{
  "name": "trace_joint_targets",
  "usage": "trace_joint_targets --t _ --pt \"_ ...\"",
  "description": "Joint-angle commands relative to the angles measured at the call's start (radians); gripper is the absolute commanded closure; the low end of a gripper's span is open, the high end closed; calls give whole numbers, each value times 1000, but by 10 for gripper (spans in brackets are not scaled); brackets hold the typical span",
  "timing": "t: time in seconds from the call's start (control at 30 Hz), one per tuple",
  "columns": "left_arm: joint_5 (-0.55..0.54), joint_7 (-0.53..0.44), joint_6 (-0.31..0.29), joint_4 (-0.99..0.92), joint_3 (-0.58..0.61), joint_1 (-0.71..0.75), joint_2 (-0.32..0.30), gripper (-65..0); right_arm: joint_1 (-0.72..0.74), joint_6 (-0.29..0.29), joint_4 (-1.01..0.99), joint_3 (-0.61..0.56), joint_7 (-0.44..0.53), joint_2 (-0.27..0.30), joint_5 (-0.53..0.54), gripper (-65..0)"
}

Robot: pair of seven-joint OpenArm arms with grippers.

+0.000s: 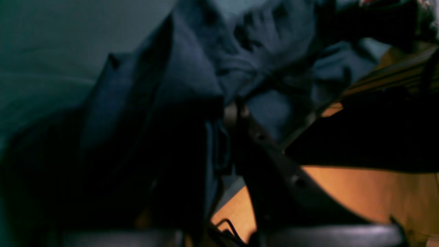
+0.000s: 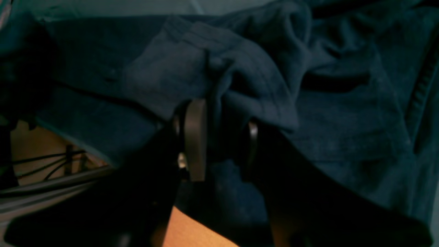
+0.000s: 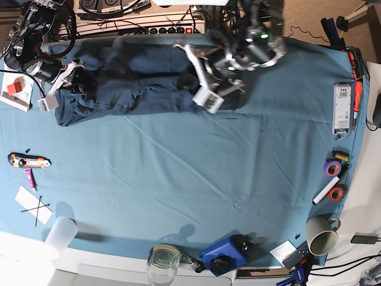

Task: Fold the T-shirt properly
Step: 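Carry the strip end with the left gripper toward the right gripper, then lay the strip end over the middle of the strip with the left gripper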

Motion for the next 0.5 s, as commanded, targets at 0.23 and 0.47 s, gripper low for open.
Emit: trace_joint_targets --t 0.23,0.47 --pt "82 -41 49 -120 78 -85 46 0 6 1 18 9 17 17 23 -160" --pt "-36 -40 24 -110 77 -87 46 -340 8 1 18 9 17 17 23 -160"
